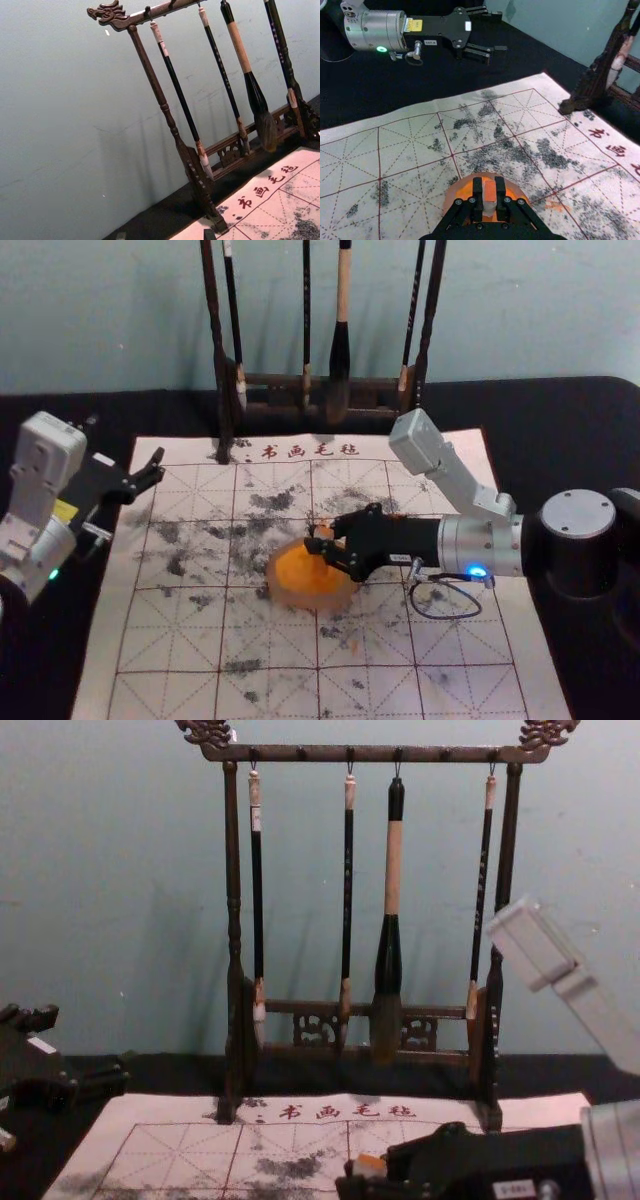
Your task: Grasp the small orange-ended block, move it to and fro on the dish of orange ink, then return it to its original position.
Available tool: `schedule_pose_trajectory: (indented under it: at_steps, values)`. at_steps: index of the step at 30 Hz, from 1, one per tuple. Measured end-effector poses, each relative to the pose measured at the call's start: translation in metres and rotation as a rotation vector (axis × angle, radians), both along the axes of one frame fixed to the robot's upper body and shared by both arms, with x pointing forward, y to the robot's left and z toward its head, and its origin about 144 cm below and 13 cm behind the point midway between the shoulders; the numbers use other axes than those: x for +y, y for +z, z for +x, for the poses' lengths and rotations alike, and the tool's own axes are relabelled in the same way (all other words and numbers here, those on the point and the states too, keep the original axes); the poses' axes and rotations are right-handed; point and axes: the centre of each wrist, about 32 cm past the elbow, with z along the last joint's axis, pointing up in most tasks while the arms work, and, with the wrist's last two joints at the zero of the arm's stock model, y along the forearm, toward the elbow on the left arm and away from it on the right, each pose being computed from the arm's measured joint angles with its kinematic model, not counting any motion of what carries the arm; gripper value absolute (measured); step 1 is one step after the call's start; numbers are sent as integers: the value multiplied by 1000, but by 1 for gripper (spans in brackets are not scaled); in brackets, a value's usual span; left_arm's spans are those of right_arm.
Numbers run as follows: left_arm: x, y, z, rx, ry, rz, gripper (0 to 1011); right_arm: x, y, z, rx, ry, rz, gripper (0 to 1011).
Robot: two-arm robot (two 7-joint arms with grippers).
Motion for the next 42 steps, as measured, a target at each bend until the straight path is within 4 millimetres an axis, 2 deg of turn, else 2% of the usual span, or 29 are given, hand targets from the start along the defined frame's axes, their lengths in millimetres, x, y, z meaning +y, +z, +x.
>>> schedule_pose_trajectory:
  at_steps: [22, 31, 42]
  values:
    - [0, 0, 0, 0, 0, 0, 1001, 16, -5, 17, -3, 8, 23, 111]
    - [0, 0, 0, 0, 0, 0, 1001, 10, -3, 20, -17, -19, 12, 111]
    - [0, 0, 0, 0, 0, 0, 1001, 0, 1, 11, -26, -24, -2, 111]
